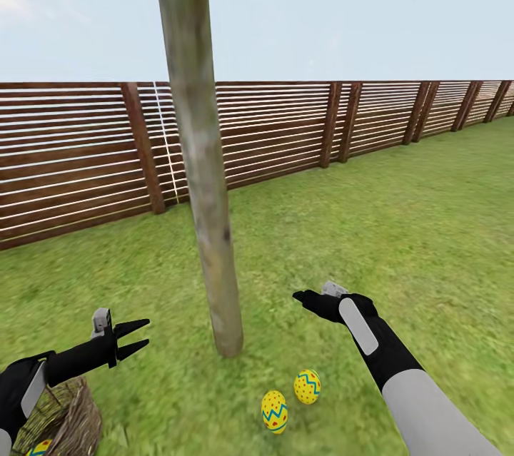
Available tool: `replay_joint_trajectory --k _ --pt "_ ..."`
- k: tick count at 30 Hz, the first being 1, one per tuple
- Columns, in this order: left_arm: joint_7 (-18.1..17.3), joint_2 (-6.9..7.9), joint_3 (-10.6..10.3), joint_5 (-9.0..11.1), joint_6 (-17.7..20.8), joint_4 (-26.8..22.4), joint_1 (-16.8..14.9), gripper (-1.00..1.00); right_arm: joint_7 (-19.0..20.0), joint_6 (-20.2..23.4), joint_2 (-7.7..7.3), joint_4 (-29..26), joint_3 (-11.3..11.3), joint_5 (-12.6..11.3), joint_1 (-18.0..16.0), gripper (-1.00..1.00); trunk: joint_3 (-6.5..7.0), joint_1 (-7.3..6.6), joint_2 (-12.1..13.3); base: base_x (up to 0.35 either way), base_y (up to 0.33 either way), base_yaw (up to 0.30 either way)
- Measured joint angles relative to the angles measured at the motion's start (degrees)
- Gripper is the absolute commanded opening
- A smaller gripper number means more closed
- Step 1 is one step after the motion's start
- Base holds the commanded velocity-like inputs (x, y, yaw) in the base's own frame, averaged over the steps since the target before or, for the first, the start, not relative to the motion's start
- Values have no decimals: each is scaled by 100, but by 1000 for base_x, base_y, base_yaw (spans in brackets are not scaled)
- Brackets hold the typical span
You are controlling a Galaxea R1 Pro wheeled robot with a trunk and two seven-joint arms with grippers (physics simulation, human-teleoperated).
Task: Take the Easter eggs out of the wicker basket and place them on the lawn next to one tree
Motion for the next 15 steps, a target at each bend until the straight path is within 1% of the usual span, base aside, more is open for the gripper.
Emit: replay_joint_trajectory --k 6,10,15 --pt "0 0 0 0 0 1 0 100 -2 -6 0 0 0 5 0 100 108 -132 241 0 0 0" --pt "0 0 0 0 0 0 0 100 0 -115 0 6 3 18 0 100 180 -220 402 0 0 0" --pt "0 0 0 0 0 -1 0 100 0 -153 0 42 15 38 0 100 270 -330 602 0 0 0"
